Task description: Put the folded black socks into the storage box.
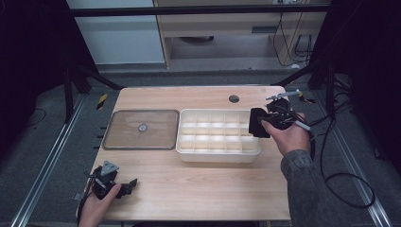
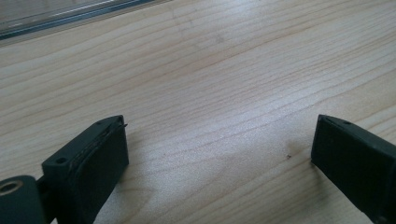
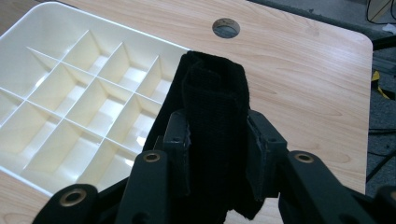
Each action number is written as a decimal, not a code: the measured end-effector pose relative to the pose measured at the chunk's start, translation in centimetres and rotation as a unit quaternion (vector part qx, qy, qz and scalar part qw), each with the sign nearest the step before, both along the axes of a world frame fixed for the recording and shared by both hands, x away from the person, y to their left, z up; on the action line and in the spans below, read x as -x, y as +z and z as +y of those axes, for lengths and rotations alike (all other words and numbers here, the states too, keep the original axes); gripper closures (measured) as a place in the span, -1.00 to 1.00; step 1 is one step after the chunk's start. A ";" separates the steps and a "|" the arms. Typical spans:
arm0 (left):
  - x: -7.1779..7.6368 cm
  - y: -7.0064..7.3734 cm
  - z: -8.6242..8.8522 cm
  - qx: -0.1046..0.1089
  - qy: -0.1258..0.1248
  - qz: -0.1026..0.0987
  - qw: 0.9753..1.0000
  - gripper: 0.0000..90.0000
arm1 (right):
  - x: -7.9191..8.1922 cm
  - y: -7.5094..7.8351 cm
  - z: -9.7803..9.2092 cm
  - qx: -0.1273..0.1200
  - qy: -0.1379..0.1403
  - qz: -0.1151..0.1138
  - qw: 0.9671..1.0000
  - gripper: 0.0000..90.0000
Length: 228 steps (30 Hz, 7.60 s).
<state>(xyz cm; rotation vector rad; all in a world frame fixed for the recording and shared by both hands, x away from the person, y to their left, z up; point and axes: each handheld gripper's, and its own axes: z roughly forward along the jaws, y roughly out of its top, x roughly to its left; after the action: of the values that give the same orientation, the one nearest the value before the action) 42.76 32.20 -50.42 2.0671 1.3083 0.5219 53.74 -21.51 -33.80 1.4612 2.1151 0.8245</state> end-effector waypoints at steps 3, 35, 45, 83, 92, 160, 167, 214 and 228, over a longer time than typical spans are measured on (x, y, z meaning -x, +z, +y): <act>-0.1 0.0 0.2 0.003 -0.001 -0.001 1.000 -0.93 | -0.1 -0.1 0.2 0.001 0.003 0.001 1.000 0.44; 0.0 -0.4 -0.2 -0.003 0.000 -0.017 1.000 -1.00 | -0.1 -3.9 2.0 0.018 0.008 0.040 0.999 0.45; 0.0 -0.4 -0.2 -0.003 0.000 -0.017 1.000 -1.00 | -0.1 -5.6 3.3 0.051 0.020 0.046 0.997 0.45; 0.0 -0.5 -0.3 -0.002 0.003 -0.017 1.000 -1.00 | 0.5 -7.9 3.8 0.055 0.017 0.063 0.996 0.47; 0.0 -0.5 -0.3 -0.003 0.001 -0.017 1.000 -1.00 | 0.5 -7.9 3.8 0.056 0.021 0.065 0.996 0.47; 0.0 -0.5 -0.4 -0.004 0.000 -0.017 1.000 -1.00 | 1.0 -2.8 0.3 0.008 0.002 0.036 0.999 -0.74; 0.0 -0.5 -0.5 -0.003 0.001 -0.018 1.000 -1.00 | 0.9 -1.5 -1.1 -0.004 -0.011 0.025 1.000 -0.79; 0.0 -0.5 -0.4 -0.004 0.000 -0.018 1.000 -1.00 | -0.8 -2.8 3.5 0.011 0.063 0.097 0.993 1.00; 0.0 -0.5 -0.4 -0.003 0.001 -0.017 1.000 -1.00 | -0.8 -3.9 4.4 0.003 0.078 0.102 0.992 1.00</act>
<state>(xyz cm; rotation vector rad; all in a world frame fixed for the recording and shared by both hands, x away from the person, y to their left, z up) 42.78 31.75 -50.89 2.0536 1.2898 0.5612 54.53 -17.09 -37.71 1.4445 2.4056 0.7502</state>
